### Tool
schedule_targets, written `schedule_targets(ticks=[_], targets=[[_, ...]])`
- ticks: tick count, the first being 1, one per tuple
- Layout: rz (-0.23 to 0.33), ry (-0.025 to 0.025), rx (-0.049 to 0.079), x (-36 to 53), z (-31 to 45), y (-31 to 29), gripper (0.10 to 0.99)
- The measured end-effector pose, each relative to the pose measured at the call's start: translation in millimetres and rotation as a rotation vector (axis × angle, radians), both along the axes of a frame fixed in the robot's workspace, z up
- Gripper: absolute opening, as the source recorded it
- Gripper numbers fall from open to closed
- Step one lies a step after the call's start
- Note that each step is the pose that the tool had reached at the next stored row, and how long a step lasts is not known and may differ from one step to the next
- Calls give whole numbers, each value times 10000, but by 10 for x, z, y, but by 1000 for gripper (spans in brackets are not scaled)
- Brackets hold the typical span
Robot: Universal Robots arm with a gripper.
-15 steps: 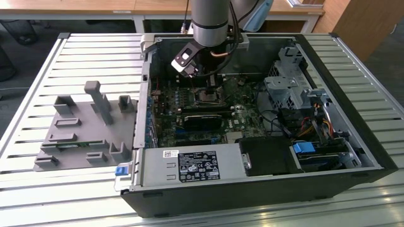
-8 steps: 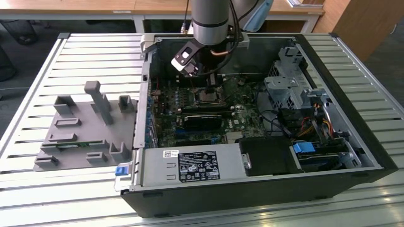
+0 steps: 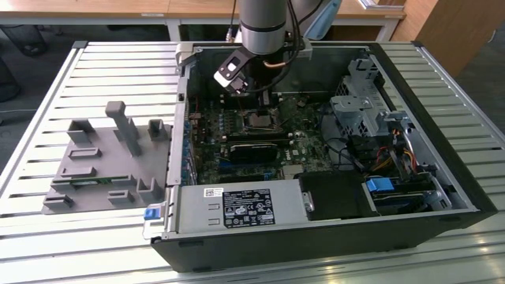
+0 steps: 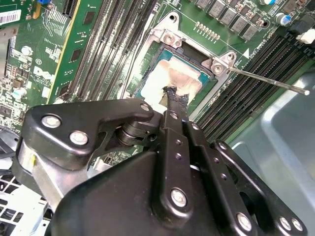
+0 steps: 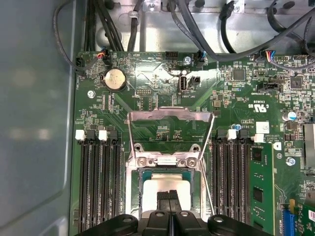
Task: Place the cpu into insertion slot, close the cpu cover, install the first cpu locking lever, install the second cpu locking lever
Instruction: 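Close the cpu cover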
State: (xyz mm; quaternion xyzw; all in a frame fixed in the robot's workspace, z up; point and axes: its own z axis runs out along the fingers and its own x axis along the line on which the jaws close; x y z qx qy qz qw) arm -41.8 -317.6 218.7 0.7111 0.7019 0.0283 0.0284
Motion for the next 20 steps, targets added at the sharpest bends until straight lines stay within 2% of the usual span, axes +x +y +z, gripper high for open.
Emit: schedule_targets(ticks=[12,20], targets=[[0,2,-2,0,40,-1,106],[0,0,0,0,93,0,106]])
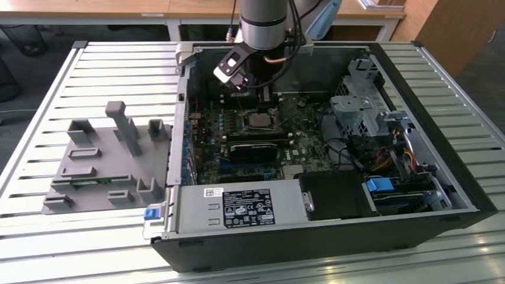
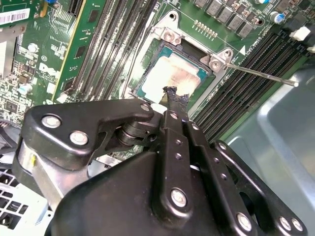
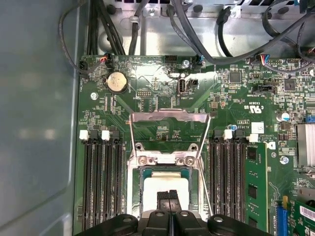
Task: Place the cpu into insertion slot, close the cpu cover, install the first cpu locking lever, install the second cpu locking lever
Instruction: 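Close the cpu cover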
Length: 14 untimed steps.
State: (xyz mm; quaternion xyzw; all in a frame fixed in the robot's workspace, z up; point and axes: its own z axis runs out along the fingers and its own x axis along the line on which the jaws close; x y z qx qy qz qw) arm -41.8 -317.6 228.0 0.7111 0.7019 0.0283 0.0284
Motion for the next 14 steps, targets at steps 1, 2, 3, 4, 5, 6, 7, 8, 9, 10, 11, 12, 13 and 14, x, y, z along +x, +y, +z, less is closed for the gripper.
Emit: schedule_targets(ticks=[1,2,3,4,5,6,7,8,9,10,11,12,13,14], targets=[[0,0,0,0,5,0,106],[0,0,-1,0,10,0,106],[0,0,0,0,15,0,106],[0,0,0,0,21,0,106],[0,-1,0,0,26,0,106],[0,0,0,0,31,0,106],[0,0,0,0,35,0,106],[0,0,0,0,38,0,106],[0,-1,1,0,40,0,106],[0,0,0,0,44,0,106],[0,0,-1,0,48,0,106],[0,0,0,0,53,0,106],[0,1,-1,0,58,0,106],[0,1,-1,0,62,0,106]])
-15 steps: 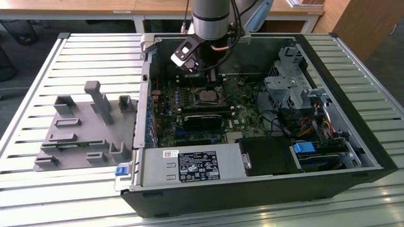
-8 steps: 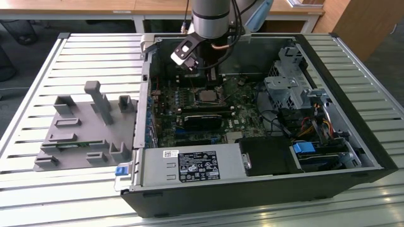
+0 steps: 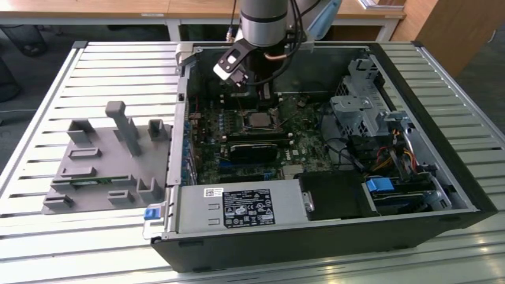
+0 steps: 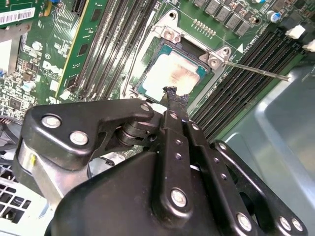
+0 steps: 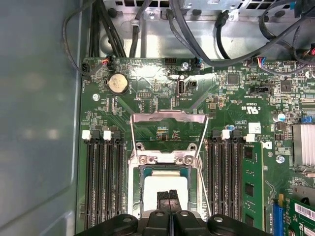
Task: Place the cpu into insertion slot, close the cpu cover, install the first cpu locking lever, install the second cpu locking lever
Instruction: 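Close the cpu cover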
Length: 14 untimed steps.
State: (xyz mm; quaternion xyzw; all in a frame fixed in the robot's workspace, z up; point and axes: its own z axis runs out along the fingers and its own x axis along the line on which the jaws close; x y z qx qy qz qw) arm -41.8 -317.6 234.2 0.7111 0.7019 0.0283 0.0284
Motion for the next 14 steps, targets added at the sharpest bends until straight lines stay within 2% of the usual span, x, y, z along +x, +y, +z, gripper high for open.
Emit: schedule_targets(ticks=[14], targets=[[1,-1,-17,-1,51,0,106]])
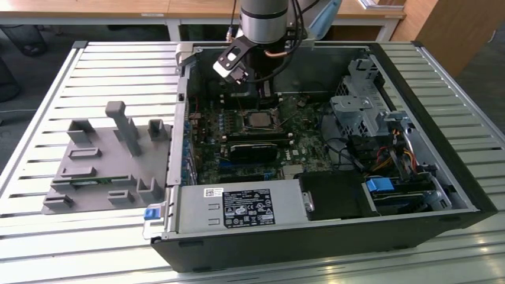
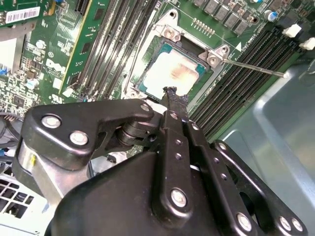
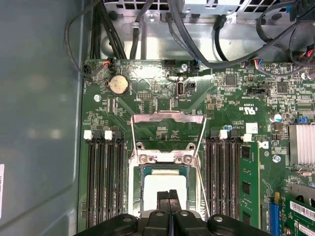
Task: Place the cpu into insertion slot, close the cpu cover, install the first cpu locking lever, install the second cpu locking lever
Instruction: 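Close the cpu cover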
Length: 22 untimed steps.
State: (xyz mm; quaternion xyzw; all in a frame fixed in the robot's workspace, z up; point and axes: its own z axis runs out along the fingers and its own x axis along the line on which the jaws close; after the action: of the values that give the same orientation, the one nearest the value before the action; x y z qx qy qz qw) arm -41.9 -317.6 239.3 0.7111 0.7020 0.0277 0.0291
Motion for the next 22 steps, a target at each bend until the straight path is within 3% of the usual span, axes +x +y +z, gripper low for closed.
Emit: schedule_targets(ticks=[12,22], targets=[[-1,1,-3,-1,95,3,106],[-1,1,-2,-1,131,3,106]])
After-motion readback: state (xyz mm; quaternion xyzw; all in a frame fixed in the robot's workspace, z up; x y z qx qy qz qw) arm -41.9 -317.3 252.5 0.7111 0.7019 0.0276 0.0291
